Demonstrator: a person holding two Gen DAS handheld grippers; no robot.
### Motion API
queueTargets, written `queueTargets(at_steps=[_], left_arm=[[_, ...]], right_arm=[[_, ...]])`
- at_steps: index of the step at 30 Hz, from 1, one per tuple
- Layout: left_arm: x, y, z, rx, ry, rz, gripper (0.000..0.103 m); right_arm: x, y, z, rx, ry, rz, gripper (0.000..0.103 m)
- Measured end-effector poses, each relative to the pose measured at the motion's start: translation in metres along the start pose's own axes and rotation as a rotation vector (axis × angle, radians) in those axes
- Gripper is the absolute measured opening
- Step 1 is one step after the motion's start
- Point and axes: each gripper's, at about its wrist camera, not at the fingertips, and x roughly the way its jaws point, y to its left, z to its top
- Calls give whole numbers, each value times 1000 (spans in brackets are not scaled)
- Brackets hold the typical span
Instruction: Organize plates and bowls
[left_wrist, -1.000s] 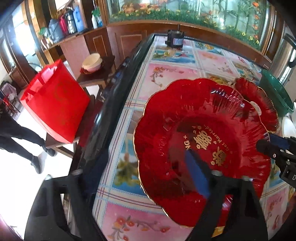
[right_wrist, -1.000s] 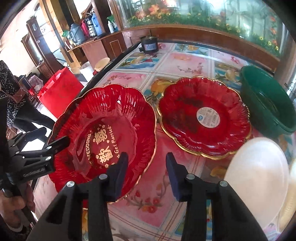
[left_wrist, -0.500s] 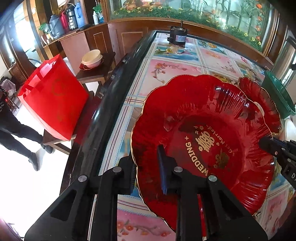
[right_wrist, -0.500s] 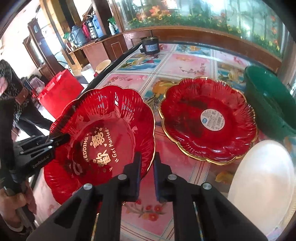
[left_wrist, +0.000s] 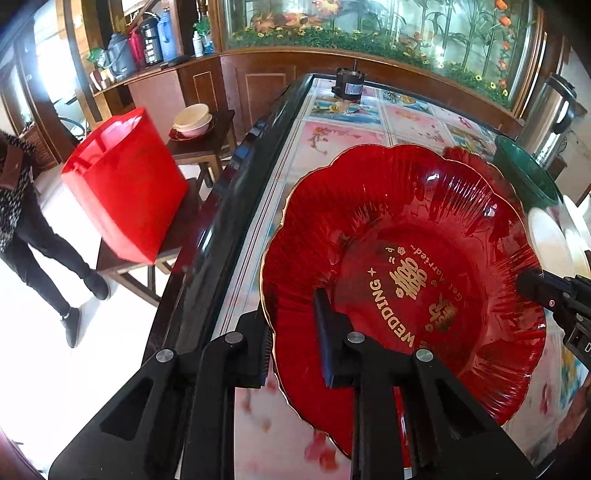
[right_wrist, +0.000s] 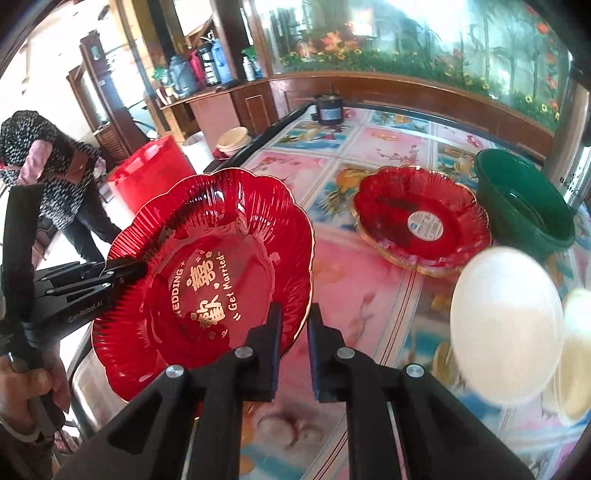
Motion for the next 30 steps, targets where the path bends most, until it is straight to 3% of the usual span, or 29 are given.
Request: queueTargets(at_steps=[13,28,30], left_arm=[[-26,13,-73,-25,20,31,20],[-17,11,-88,-26,16,47,20],[-15,12,-89,-27,15,56,26]], right_arm=[[-12,31,-56,-34,46,76,15],[7,32,-67,-45,97,79,18],[6,31,-69,-28,95,97,19]])
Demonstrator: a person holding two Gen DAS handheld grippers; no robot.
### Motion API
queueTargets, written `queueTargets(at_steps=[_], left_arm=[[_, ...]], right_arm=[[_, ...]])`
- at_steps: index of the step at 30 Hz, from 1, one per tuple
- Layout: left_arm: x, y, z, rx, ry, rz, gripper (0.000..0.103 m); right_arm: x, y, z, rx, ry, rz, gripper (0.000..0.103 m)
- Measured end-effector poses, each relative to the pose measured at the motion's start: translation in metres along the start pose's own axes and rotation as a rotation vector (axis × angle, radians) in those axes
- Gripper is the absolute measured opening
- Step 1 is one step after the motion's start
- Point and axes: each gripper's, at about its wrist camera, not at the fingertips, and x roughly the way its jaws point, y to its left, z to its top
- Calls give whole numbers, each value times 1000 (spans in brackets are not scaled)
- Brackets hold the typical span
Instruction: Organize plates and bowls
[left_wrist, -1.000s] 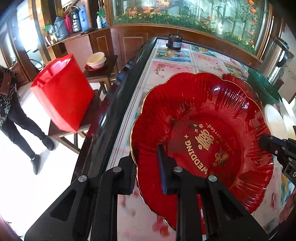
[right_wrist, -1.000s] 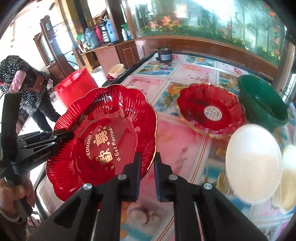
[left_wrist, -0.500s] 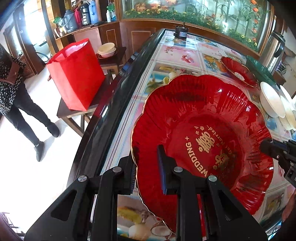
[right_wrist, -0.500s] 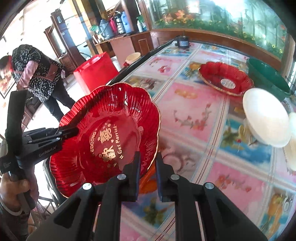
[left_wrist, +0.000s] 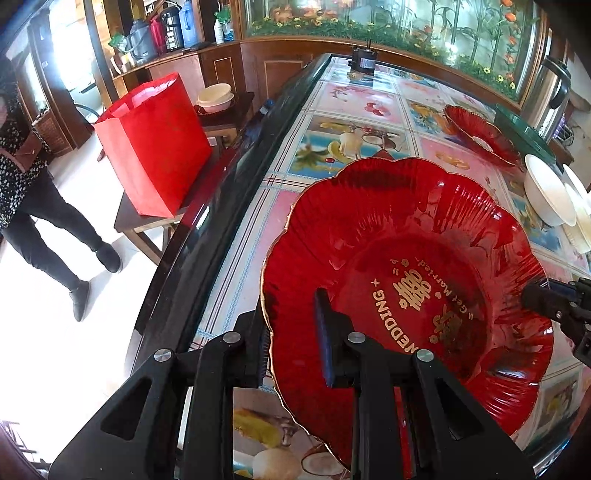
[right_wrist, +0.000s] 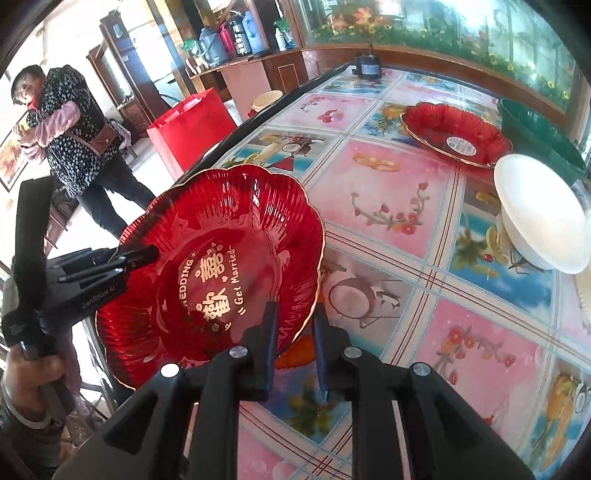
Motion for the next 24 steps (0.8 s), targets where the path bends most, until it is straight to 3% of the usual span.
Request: queueTargets(at_steps=[1,2,4,5,15,24], left_arm=[[0,0,-1,2,-2,10,35],[0,1,-1,1,-10,15,41],[-3,3,-1,-7,-27,26,74],[-7,5,-1,-13,-47,32,77],[-52,5,13,-13,-191,68,77],[-72,-40,32,31,-244,-35,77]], right_arm=[[-1,-1,-2,8,2,16,25],[-3,-1,-4,17,-2,23,39],[-5,-4,-4,25,-8,12,61],[-6,-4,-5,24,-12,5,64],[-32,-17,-3,53,-58,5,69],[-55,-25,-5,66,-97,1,72]])
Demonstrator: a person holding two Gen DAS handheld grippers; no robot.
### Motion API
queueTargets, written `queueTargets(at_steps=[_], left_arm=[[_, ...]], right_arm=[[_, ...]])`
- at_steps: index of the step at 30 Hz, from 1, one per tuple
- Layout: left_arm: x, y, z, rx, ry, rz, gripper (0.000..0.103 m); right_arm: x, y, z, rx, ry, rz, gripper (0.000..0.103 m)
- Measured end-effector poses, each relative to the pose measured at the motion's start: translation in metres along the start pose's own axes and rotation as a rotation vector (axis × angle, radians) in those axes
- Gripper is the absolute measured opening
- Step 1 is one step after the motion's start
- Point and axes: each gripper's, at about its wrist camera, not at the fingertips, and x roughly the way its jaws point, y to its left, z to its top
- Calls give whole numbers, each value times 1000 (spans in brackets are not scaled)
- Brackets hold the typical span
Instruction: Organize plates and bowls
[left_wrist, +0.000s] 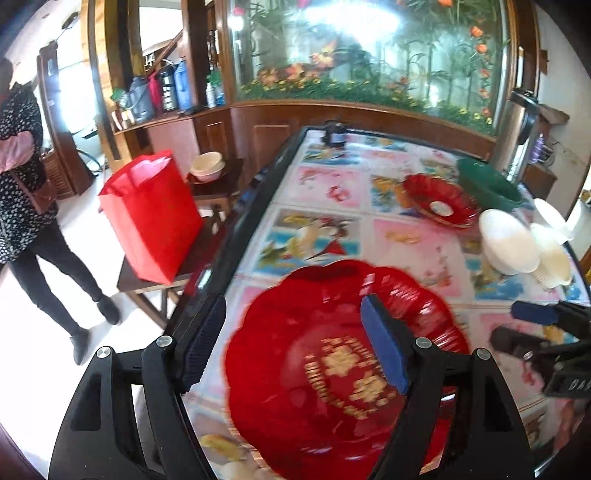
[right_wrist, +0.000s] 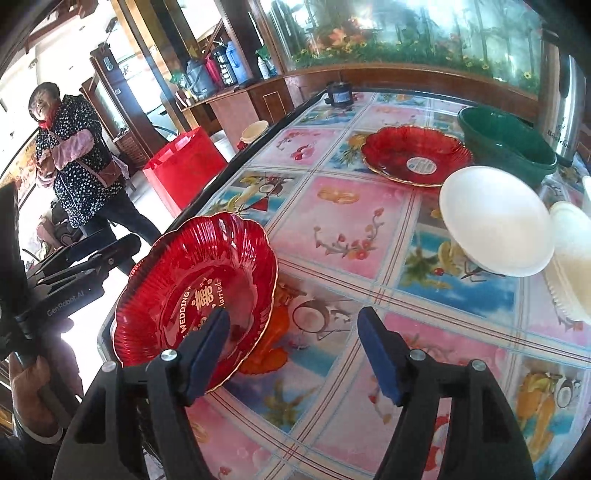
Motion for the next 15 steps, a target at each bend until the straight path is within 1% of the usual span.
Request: queueTargets(at_steps=[2,9,15], left_arm=[[-1,-9,3,0,-8,-17,77],[2,-35,10,22,-12,-36,77],[6,-61,18,30,-10,-76,77]], right_arm=[[-1,-2,1,0,-2,3,72],[-4,-10,2,6,0,1,72],[-10,-22,3,25,-14,-8,72]])
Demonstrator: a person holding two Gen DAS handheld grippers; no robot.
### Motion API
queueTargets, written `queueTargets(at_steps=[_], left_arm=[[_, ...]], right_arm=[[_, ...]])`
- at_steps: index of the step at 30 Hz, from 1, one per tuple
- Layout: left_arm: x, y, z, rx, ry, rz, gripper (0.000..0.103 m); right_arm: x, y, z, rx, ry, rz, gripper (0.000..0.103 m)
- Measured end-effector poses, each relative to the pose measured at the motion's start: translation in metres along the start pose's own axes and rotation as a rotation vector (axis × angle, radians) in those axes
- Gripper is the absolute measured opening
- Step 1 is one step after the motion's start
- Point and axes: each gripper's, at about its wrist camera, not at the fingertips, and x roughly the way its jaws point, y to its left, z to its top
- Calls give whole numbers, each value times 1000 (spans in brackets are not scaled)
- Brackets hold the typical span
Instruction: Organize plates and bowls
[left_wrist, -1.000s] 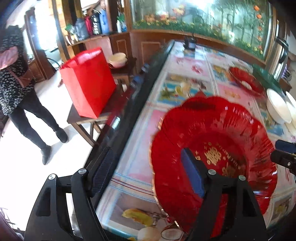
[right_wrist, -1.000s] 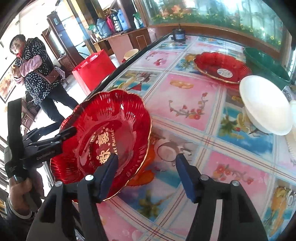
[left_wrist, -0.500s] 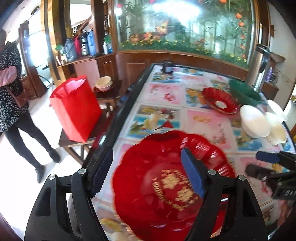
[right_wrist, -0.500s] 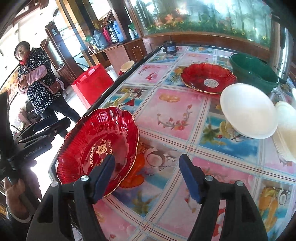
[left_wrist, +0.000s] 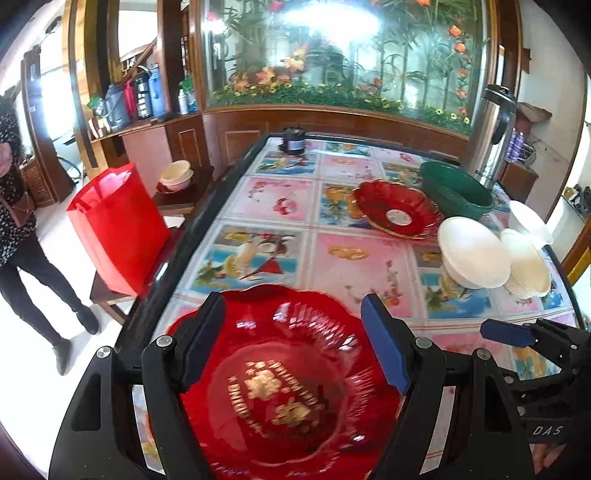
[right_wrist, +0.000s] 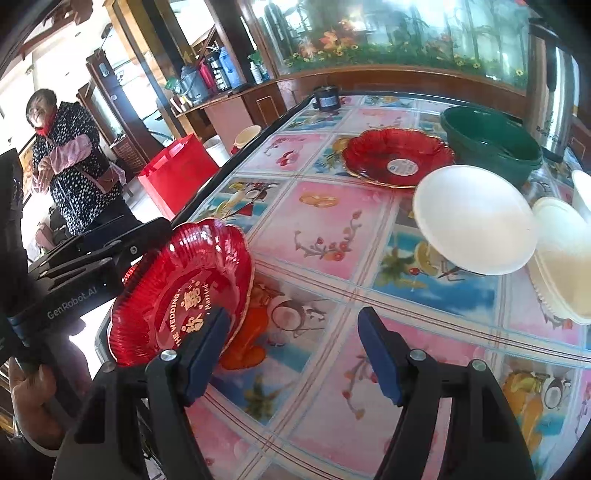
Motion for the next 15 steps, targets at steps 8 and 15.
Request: queueTargets(at_steps=[8,15], left_arm=[[14,-40,20,26,22,-58,77],[28,-68,45,49,29,-77,77]], right_arm=[[-12,-27,5,31,-24,-22,74],[-21,-49,21,53,-53,-40,74]])
